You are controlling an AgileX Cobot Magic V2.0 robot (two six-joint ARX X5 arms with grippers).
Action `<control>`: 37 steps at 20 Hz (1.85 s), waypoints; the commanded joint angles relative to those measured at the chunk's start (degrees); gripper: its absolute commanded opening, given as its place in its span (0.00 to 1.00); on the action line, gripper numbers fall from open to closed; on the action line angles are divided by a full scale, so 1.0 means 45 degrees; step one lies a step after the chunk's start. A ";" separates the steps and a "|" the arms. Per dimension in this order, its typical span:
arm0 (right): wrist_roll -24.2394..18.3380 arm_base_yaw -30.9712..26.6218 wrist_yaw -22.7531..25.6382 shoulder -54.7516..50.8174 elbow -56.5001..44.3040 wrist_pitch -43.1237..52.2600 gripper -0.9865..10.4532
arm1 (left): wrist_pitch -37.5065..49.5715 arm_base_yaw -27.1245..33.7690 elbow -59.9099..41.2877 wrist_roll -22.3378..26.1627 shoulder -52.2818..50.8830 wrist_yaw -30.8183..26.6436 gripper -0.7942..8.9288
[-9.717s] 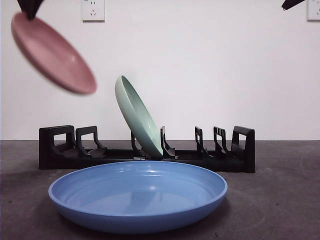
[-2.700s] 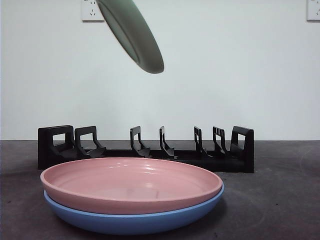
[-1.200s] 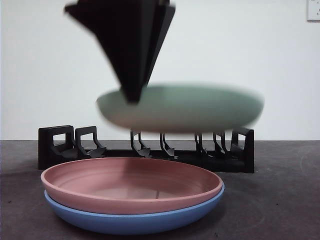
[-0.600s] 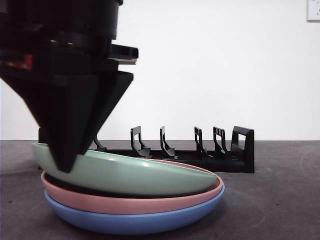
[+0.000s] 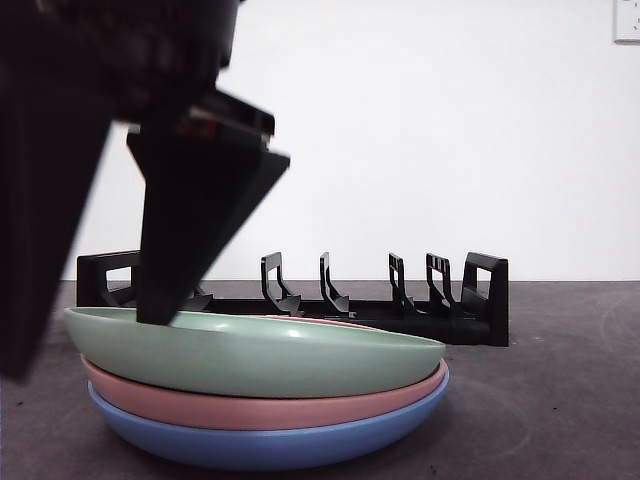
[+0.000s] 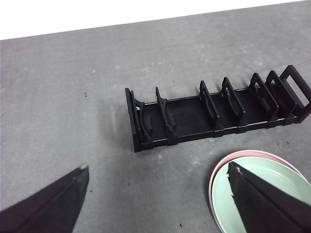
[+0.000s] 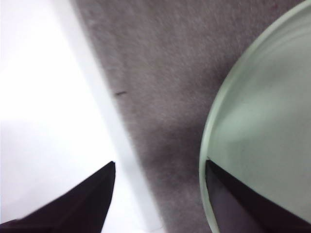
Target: Place the plate
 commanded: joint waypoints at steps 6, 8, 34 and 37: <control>-0.0486 -0.0908 0.0573 -0.3657 0.0223 0.0325 0.35 | 0.0126 -0.0044 0.0248 -0.0019 0.0053 -0.0019 0.55; -0.0491 -0.1923 0.0636 -0.4784 0.0219 0.0612 0.35 | 0.0131 -0.0044 0.0248 -0.0019 0.0053 -0.0019 0.55; -0.2589 -1.2386 -0.1987 -1.1288 -0.4435 0.4804 0.10 | 0.1889 -0.0044 0.0073 0.0078 0.1005 0.1316 0.09; -0.2584 -1.2386 -0.1987 -1.1288 -0.4435 0.4804 0.10 | 0.1870 -0.0044 0.0073 0.0078 0.1001 0.1316 0.09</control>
